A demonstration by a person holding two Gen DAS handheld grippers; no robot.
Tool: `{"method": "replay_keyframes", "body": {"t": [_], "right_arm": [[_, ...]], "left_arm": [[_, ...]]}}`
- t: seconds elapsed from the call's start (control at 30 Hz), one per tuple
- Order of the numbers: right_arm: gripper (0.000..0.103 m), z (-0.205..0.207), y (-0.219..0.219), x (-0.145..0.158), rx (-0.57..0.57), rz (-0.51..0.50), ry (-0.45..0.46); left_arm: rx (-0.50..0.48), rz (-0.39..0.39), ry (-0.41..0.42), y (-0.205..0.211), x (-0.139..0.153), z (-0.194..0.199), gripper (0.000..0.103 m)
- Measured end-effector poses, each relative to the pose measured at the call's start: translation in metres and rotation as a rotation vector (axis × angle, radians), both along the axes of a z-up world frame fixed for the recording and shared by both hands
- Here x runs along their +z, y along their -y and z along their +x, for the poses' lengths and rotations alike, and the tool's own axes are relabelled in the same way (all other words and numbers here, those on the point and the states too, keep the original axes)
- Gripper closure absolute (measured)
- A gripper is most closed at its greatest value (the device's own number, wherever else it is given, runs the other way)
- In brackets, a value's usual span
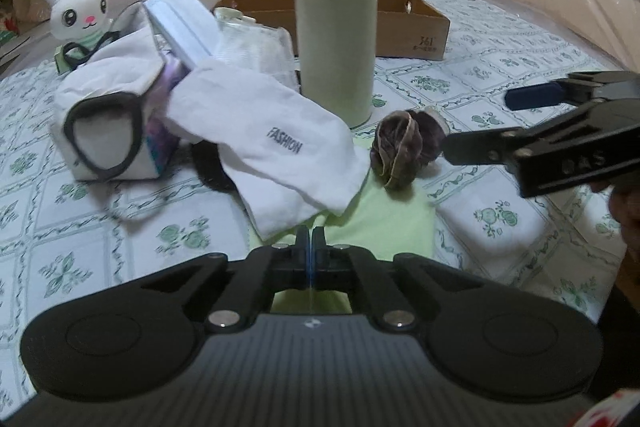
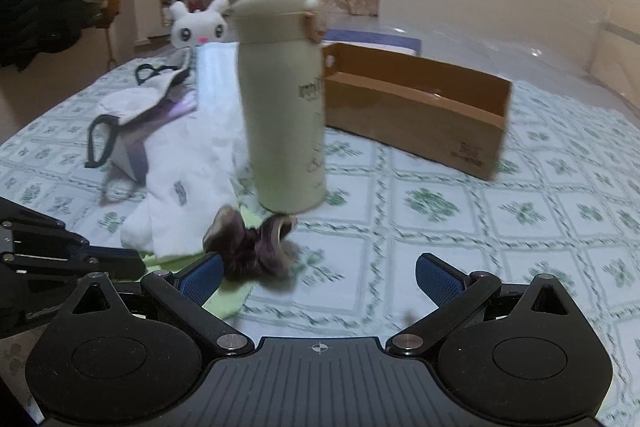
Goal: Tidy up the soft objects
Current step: 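Close the right gripper on the brown pom while the left gripper pinches the green cloth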
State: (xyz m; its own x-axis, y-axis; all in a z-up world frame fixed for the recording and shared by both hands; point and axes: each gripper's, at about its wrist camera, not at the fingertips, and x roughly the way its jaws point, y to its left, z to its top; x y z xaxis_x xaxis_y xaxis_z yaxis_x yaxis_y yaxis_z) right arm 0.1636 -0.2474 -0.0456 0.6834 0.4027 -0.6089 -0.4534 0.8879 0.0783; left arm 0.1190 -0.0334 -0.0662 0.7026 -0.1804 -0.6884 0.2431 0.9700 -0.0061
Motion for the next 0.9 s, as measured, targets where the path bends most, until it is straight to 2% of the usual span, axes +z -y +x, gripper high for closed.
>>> {"method": "replay_keyframes", "body": {"t": [0.17,0.2,0.23,0.37,0.53,0.63,0.73,0.8,0.87,0.9], "right_arm": [[0.001,0.004,-0.02,0.0,0.078,0.015,0.012],[0.005,0.004,-0.024,-0.001,0.098,0.016,0.01],[0.014,0.005,-0.03,-0.002,0.12,0.02,0.005],[0.024,0.005,-0.05,-0.006,0.205,0.031,-0.038],[0.062,0.004,-0.07,-0.012,0.271,0.033,-0.06],[0.077,0.002,-0.073,-0.01,0.266,0.031,-0.051],[0.081,0.002,-0.07,-0.007,0.23,0.02,-0.038],[0.082,0.001,-0.063,-0.004,0.202,0.018,-0.03],[0.083,0.002,-0.055,-0.003,0.175,0.009,-0.026],[0.083,0.001,-0.05,-0.002,0.158,0.007,-0.023]], "left_arm": [[0.025,-0.032,-0.006,-0.017,0.005,-0.013,0.103],[0.033,-0.033,-0.007,-0.02,0.005,-0.015,0.103],[0.038,-0.033,-0.01,-0.023,0.005,-0.015,0.103],[0.043,-0.02,-0.014,-0.03,0.001,-0.018,0.103],[0.04,-0.021,-0.008,-0.033,0.003,-0.024,0.103],[0.034,-0.016,-0.001,-0.032,0.003,-0.026,0.103],[0.044,-0.006,0.015,-0.031,0.004,-0.029,0.091],[0.046,-0.005,0.026,-0.029,0.005,-0.029,0.056],[0.027,-0.005,0.026,-0.026,0.004,-0.028,0.041],[0.021,0.0,0.022,-0.023,0.003,-0.028,0.037]]}}
